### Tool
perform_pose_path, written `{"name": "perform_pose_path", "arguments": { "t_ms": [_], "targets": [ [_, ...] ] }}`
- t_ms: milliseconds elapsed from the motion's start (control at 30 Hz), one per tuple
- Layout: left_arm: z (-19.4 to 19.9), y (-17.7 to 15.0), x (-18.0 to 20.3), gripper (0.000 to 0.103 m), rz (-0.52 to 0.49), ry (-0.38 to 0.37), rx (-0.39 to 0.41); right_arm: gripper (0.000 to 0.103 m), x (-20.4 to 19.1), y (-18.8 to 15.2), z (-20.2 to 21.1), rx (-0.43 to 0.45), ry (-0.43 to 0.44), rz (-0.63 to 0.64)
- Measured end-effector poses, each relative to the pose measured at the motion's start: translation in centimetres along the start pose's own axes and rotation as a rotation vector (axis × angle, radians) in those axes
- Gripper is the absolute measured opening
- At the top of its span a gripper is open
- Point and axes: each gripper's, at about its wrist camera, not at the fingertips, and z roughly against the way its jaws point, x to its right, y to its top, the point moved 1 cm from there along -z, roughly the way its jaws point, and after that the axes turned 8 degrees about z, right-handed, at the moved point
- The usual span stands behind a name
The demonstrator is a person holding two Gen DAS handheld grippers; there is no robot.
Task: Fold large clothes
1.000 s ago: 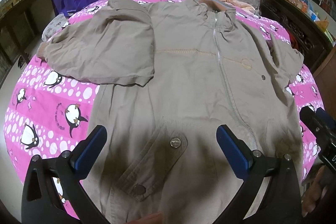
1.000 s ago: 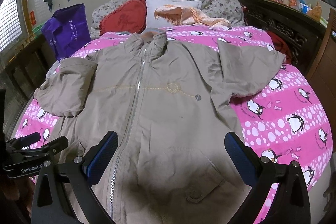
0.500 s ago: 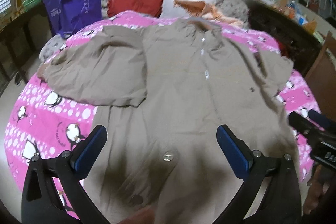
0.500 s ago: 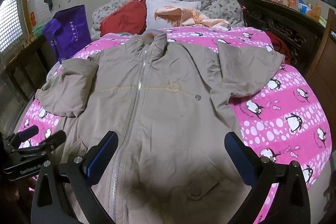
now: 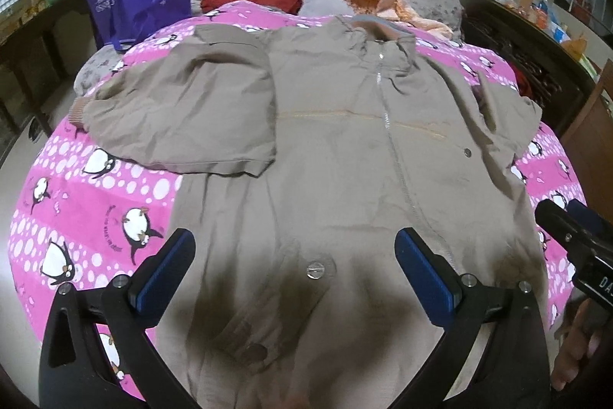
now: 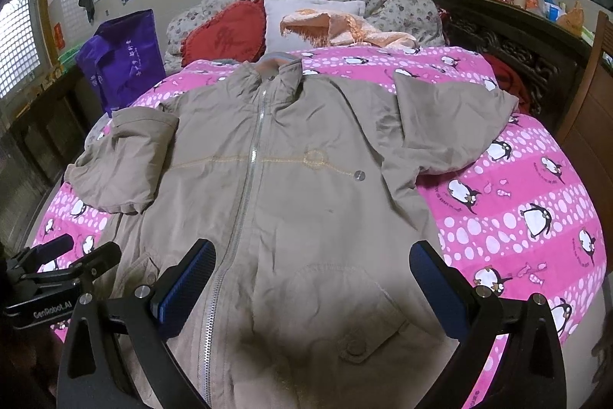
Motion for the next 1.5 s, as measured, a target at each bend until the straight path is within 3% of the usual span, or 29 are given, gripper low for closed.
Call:
{"name": "perform_pose_path", "arguments": {
  "t_ms": [233, 733, 1500],
  "targets": [
    [-0.1, -0.1, -0.3, 0.103, 0.020, -0.025, -0.021, 0.101, -0.1, 0.2, -0.2, -0.004, 0.010, -0.002],
    [-0.9, 0.3, -0.3, 0.103, 0.010, 0.020, -0.041, 0.101, -0.3, 0.5, -0.5, -0.007, 0.015, 0.000],
    [-1.9, -0.3, -0.5, 0.103, 0.019, 0.026, -0.074, 0.101, -0.4, 0.1, -1.5, -0.026, 0.028, 0.006]
  ]
}}
